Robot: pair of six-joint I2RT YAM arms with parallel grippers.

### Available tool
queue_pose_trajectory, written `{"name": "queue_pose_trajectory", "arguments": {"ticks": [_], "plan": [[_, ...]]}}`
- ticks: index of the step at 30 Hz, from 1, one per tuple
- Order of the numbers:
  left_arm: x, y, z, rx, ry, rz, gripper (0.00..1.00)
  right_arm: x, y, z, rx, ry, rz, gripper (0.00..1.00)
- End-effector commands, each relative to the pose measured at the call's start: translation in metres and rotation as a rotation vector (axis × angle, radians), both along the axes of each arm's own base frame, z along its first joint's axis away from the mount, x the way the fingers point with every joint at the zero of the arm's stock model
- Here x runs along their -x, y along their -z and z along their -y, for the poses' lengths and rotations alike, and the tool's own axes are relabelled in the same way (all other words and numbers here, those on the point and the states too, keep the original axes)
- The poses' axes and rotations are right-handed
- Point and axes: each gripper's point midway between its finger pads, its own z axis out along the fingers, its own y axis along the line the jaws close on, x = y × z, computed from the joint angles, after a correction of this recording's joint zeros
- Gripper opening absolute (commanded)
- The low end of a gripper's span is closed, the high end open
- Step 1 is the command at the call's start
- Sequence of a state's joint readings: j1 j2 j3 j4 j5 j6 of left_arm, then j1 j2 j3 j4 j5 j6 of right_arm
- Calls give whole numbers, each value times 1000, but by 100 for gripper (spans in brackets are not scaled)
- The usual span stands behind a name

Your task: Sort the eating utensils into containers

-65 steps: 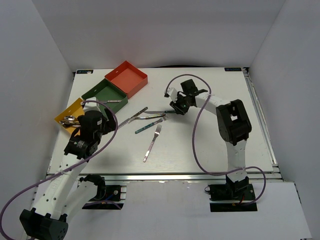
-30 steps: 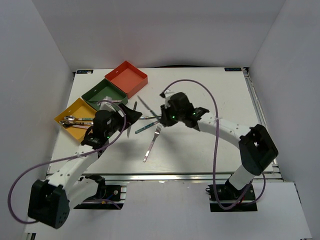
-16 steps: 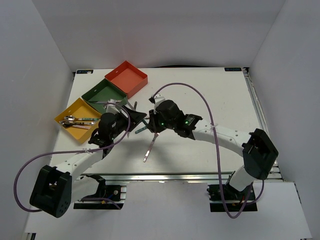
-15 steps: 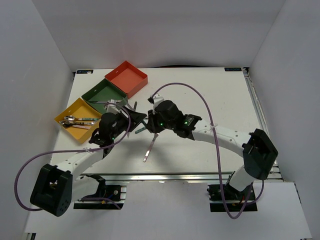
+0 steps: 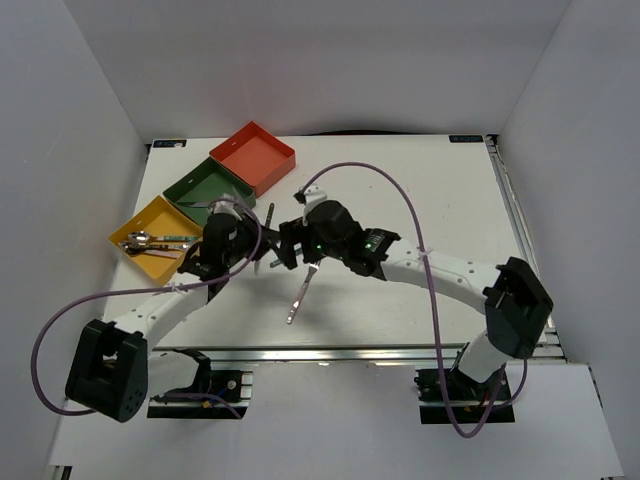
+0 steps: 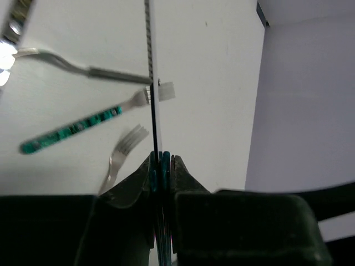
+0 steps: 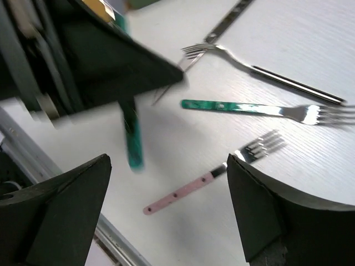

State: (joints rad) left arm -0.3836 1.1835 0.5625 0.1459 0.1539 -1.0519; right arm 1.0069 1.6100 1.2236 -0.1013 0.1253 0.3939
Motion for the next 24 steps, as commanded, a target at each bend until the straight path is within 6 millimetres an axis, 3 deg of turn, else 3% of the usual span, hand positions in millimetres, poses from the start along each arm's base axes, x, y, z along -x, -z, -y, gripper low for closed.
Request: {"name": "queue_pose_trajectory", "arguments": {"ticks": [1,2,3,5,6,7,8,9,10,17,24], "plan": [[-43,-11,-57,-167,-149,-17,0,-22,-37,45,-73,163,69,89],[-64,-7,-85,-220,-209,-56,0,-22,-38,61,-77,191,75,89],[-86,-24,-110,-244,-254,-35,0,-19,-36,72,-77,200,77,89],[-135,-32,-144,-375,-283,-50,0,-17,-31,97,-42,220,90,89],[-160,-29,-154,-442,-254,-76,0,-15,-27,107,-29,222,98,89],[-166,7,-161,-522,-191,-172,0,-10,-23,115,-23,220,101,89],[-180,18,-163,-594,-94,-225,0,-8,-18,124,-15,214,105,89],[-215,15,-185,-800,2,-273,0,-4,-13,138,-7,190,121,89],[-225,7,-215,-949,-61,-291,0,-2,-8,144,4,174,123,89],[-223,17,-236,-1038,-122,-284,0,1,-2,150,21,113,142,89],[-207,18,-231,-1021,-95,-272,0,3,-4,157,13,121,155,89]]}}
